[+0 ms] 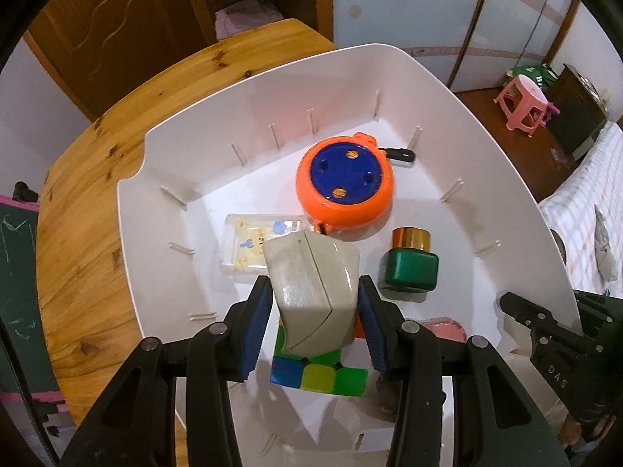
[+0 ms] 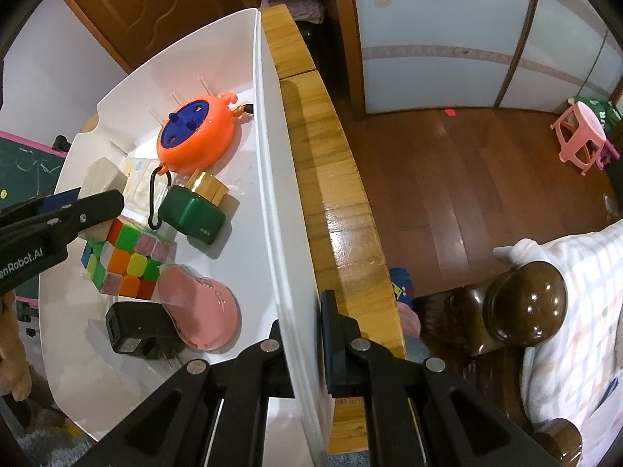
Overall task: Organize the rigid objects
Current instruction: 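Open the left gripper to drop the beige piece into the bin, then move the left gripper back to the white charger block on the table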
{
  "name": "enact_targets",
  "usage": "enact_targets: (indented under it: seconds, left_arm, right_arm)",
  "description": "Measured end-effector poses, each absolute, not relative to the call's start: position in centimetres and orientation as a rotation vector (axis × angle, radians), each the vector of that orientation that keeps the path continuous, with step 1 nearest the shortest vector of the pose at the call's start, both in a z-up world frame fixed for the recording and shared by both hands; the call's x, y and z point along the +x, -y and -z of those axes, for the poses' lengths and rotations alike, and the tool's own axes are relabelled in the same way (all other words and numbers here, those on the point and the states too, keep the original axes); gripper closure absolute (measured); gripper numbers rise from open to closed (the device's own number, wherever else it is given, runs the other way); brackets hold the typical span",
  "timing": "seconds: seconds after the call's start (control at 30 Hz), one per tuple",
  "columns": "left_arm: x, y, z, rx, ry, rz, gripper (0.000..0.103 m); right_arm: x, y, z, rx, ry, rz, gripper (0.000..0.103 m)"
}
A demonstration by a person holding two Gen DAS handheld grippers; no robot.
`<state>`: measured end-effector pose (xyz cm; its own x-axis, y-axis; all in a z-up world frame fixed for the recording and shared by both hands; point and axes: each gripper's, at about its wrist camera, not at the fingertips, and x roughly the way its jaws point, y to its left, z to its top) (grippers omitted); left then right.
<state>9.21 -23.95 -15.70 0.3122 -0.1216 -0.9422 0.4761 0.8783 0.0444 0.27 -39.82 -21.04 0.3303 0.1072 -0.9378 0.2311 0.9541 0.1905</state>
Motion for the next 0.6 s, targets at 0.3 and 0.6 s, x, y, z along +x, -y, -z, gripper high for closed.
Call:
enact_targets:
  seconds: [0.3,0.6]
  left_arm:
    - [9.0,22.9,15.0,0.310,-1.209,0.416,0.027]
    - [8.0,20.7,11.9,0.279,-1.136,0.429,0.019]
  right_arm:
    - [0.3,39.7,21.0,0.309,-1.234,0.099,0.097]
    - [0.3,39.2,20.9,0.302,-1.235,0.133,0.096]
